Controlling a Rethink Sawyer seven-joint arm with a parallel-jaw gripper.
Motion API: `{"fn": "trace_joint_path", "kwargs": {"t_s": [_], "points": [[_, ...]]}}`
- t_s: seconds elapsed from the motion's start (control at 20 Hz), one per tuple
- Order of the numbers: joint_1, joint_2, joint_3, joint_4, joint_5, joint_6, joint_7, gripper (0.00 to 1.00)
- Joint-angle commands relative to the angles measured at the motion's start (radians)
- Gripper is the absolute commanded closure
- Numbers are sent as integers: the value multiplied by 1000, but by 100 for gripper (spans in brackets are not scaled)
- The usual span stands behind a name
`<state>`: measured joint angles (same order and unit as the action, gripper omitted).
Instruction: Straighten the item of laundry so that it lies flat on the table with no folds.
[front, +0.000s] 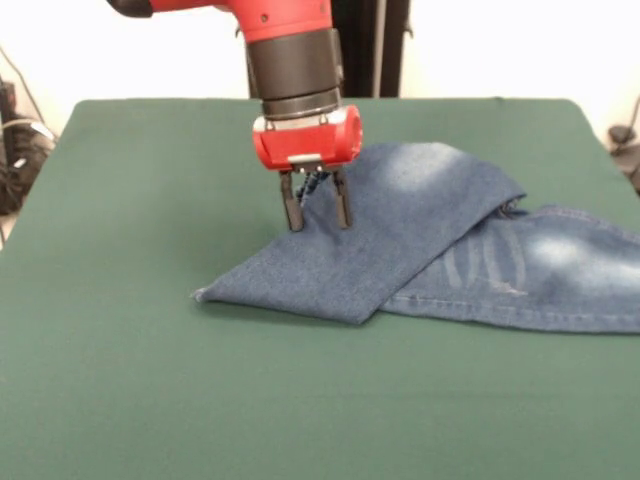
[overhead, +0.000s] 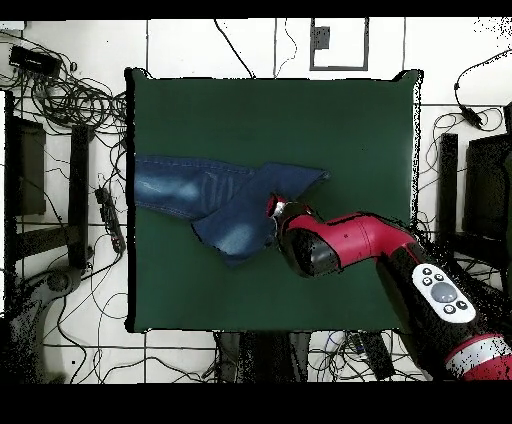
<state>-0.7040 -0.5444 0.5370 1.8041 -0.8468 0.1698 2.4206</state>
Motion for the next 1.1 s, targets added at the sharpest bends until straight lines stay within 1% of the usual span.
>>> {"fn": "trace_joint_path", "kwargs": {"t_s": [0.05, 0.2, 0.45, 0.75, 0.95, 1.1], "points": [[14, 41, -6, -41, -3, 20, -30, 0], [-1, 34, 8, -61, 8, 69, -68, 0], [-15, 13, 10, -94, 0, 127, -126, 0], [-52, 0, 37, -80, 9, 156, -165, 0], [-81, 39, 70, -50, 5, 121, -155, 0], [-104, 103, 125, -53, 13, 106, -165, 0]]}}
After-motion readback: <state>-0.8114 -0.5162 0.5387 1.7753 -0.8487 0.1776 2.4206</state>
